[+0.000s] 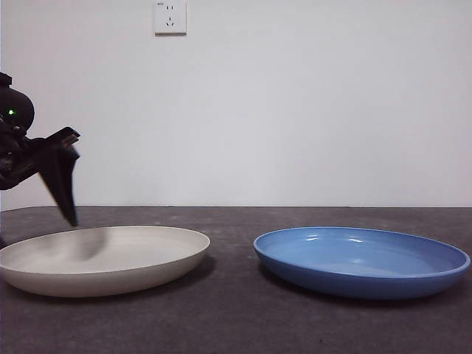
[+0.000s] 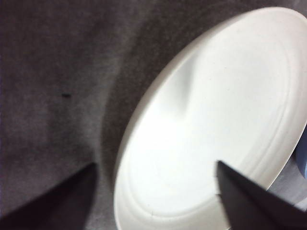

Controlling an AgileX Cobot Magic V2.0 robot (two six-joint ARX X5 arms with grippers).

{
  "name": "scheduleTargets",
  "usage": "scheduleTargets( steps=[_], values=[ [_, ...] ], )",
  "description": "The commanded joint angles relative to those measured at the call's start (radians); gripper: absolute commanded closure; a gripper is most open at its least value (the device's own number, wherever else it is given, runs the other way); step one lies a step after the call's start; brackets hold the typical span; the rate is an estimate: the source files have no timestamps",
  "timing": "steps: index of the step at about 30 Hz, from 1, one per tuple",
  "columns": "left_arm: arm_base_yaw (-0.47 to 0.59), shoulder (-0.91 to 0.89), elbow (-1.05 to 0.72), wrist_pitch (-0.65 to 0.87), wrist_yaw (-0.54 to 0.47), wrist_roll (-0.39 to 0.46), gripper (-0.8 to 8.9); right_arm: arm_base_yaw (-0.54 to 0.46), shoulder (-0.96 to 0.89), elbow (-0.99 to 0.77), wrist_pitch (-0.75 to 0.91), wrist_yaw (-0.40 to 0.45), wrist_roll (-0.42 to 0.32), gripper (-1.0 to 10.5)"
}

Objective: Pick up the white plate, put it on the blue plate, put it on desk

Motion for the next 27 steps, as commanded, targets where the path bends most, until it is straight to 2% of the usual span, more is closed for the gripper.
scheduleTargets(
  steps=[1,7,14,17,27],
  values=[
    [-0.011,0.031,0.018,-0.008,-0.007,0.023,5.45,0.004,0.006,0.017,0.01,0.001,-0.008,3.5],
    [-0.027,0.037,0.018,-0.012,-0.058,0.023,5.79,0.004,0.006,0.017,0.01,0.001,-0.008,3.5],
    [-0.027,0.037,0.018,-0.017,-0.079,0.022,7.62,0.004,0.005,0.017,0.01,0.0,-0.008,3.5],
    [-0.027,0.037,0.018,-0.029,-0.118,0.023,7.98,0.004,0.005,0.017,0.01,-0.003,-0.008,3.5],
    [-0.025,0.032,0.026,-0.043,-0.121,0.03,8.03,0.004,0.005,0.017,0.01,-0.003,-0.008,3.5]
  ],
)
